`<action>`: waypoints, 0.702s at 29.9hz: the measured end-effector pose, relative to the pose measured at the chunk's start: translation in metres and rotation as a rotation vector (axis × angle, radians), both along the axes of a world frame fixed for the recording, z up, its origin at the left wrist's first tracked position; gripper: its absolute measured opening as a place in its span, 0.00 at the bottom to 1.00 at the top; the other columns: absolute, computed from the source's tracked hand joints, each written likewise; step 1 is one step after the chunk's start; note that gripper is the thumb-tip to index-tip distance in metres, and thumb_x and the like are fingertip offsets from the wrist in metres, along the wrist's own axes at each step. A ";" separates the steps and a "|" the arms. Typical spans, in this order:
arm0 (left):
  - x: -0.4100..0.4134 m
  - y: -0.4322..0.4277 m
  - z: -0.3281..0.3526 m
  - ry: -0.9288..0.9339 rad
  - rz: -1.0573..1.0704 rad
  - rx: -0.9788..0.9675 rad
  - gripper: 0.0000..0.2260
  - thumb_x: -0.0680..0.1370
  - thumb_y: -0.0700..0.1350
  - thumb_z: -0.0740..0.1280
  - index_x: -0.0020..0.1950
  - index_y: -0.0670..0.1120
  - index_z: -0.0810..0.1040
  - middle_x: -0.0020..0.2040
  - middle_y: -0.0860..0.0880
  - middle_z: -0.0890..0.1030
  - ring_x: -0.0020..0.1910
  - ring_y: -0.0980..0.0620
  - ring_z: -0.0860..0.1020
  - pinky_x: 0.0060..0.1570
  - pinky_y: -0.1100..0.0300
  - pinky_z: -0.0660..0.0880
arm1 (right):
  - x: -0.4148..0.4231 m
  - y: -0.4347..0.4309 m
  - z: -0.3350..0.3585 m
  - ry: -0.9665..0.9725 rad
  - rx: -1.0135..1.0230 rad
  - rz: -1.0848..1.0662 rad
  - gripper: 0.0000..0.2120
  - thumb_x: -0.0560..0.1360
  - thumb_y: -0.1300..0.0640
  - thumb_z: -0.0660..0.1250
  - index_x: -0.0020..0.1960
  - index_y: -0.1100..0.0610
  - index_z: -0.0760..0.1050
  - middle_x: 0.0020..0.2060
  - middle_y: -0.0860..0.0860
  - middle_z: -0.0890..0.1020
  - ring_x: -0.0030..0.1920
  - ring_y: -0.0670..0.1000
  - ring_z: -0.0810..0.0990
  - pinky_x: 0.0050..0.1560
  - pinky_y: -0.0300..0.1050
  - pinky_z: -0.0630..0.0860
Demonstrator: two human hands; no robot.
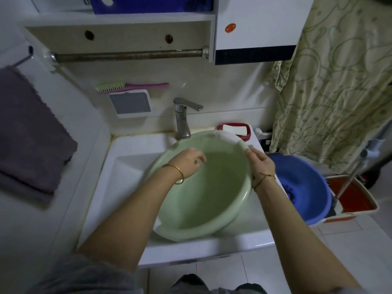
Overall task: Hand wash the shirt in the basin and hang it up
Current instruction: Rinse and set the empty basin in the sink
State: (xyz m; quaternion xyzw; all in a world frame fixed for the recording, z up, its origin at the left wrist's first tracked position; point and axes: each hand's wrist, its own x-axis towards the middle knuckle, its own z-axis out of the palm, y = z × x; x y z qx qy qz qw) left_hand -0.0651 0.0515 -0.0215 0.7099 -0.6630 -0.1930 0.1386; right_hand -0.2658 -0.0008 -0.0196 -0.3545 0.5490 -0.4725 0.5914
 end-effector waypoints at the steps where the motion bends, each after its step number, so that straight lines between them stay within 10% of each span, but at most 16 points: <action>1: 0.002 0.001 -0.003 -0.001 0.001 0.023 0.12 0.76 0.36 0.62 0.56 0.43 0.80 0.54 0.42 0.76 0.54 0.44 0.75 0.59 0.60 0.67 | 0.002 0.000 -0.004 -0.023 0.023 0.024 0.18 0.76 0.61 0.68 0.64 0.64 0.74 0.53 0.54 0.78 0.40 0.46 0.78 0.36 0.29 0.77; 5: 0.009 -0.004 -0.010 -0.005 0.004 0.045 0.12 0.77 0.37 0.62 0.58 0.44 0.79 0.56 0.42 0.75 0.54 0.44 0.75 0.60 0.58 0.67 | 0.005 -0.010 -0.024 0.075 0.062 0.115 0.18 0.77 0.57 0.66 0.66 0.60 0.74 0.57 0.55 0.79 0.48 0.50 0.79 0.48 0.39 0.77; 10: -0.001 -0.030 -0.012 0.027 0.009 -0.009 0.13 0.76 0.37 0.61 0.59 0.44 0.78 0.57 0.42 0.75 0.58 0.45 0.74 0.60 0.60 0.66 | -0.007 -0.042 -0.040 0.774 -0.038 0.352 0.19 0.78 0.50 0.60 0.66 0.52 0.75 0.62 0.58 0.77 0.62 0.58 0.74 0.64 0.47 0.68; 17: -0.031 -0.093 -0.005 0.081 0.122 -0.118 0.16 0.75 0.35 0.60 0.62 0.41 0.76 0.61 0.40 0.75 0.61 0.42 0.72 0.65 0.53 0.65 | -0.015 -0.118 -0.036 0.932 -0.148 0.319 0.11 0.78 0.55 0.58 0.38 0.51 0.71 0.43 0.58 0.73 0.46 0.54 0.72 0.42 0.44 0.66; 21: -0.025 -0.138 -0.012 0.094 0.262 -0.088 0.18 0.75 0.35 0.59 0.63 0.45 0.75 0.59 0.41 0.79 0.60 0.39 0.74 0.63 0.50 0.69 | -0.006 -0.168 -0.039 0.782 -0.061 0.361 0.18 0.81 0.58 0.56 0.68 0.63 0.70 0.66 0.60 0.73 0.67 0.58 0.70 0.64 0.44 0.65</action>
